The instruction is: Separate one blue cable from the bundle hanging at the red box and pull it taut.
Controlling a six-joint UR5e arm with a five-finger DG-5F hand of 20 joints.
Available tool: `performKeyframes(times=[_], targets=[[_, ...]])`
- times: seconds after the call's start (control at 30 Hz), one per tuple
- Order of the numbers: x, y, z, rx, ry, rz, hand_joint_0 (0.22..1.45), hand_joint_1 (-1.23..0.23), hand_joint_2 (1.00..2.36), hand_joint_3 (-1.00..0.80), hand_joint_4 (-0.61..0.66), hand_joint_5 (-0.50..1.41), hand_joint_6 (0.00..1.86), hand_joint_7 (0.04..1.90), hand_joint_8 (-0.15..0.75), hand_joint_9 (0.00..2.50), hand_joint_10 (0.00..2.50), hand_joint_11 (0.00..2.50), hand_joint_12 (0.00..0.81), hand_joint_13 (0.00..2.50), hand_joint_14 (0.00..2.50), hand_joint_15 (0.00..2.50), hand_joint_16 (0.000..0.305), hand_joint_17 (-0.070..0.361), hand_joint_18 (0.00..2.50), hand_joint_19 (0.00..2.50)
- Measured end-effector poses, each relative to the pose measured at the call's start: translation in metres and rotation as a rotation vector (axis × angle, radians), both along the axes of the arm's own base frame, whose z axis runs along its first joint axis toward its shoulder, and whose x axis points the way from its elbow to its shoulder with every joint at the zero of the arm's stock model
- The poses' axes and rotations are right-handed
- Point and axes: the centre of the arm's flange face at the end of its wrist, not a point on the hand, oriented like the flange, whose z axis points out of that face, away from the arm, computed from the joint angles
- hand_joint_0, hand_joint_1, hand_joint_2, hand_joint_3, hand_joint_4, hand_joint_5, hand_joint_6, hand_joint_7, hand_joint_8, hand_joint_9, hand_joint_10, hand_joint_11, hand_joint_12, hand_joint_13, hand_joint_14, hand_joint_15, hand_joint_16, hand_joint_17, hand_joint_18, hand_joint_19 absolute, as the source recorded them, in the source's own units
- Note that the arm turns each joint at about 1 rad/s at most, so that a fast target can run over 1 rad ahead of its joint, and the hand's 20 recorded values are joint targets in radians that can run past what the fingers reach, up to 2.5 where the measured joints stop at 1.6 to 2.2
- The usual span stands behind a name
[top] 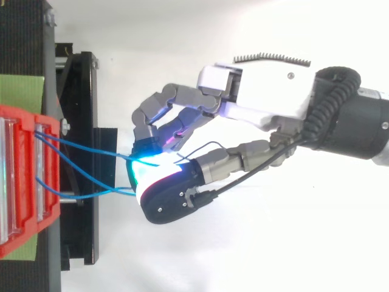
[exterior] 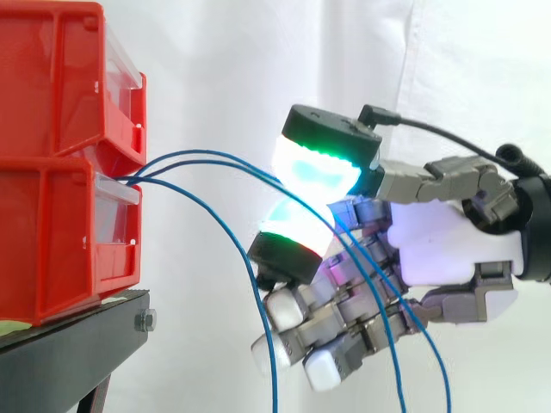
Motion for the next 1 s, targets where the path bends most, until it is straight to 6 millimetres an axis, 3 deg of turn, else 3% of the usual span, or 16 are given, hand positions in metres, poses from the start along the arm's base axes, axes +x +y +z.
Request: performKeyframes(times=[0.3, 0.53, 0.8, 1.0], targets=[[-0.010, -0.007, 0.025, -0.038, 0.014, -0.008, 0.51, -0.69, 1.00, -0.50, 0.21, -0.18, 0.87, 1.12, 0.368, 0.98, 0.02, 0.74, 0.392, 0.78, 0.02, 0.41, 0.050, 0.112, 0.75, 0.46], [-0.011, -0.008, 0.026, -0.051, 0.022, -0.017, 0.53, -0.60, 1.00, -0.50, 0.20, -0.18, 0.86, 1.15, 0.372, 1.02, 0.02, 0.74, 0.384, 0.78, 0.02, 0.43, 0.048, 0.107, 0.73, 0.46], [-0.012, -0.010, 0.026, -0.053, 0.024, -0.035, 0.49, -0.65, 1.00, -0.50, 0.22, -0.17, 0.85, 1.12, 0.384, 1.06, 0.02, 0.76, 0.398, 0.79, 0.02, 0.42, 0.051, 0.114, 0.75, 0.48], [-0.012, -0.011, 0.024, -0.054, 0.026, -0.044, 0.47, -0.54, 1.00, -0.50, 0.23, -0.15, 0.83, 1.12, 0.396, 1.10, 0.02, 0.74, 0.410, 0.82, 0.02, 0.42, 0.053, 0.119, 0.79, 0.48]])
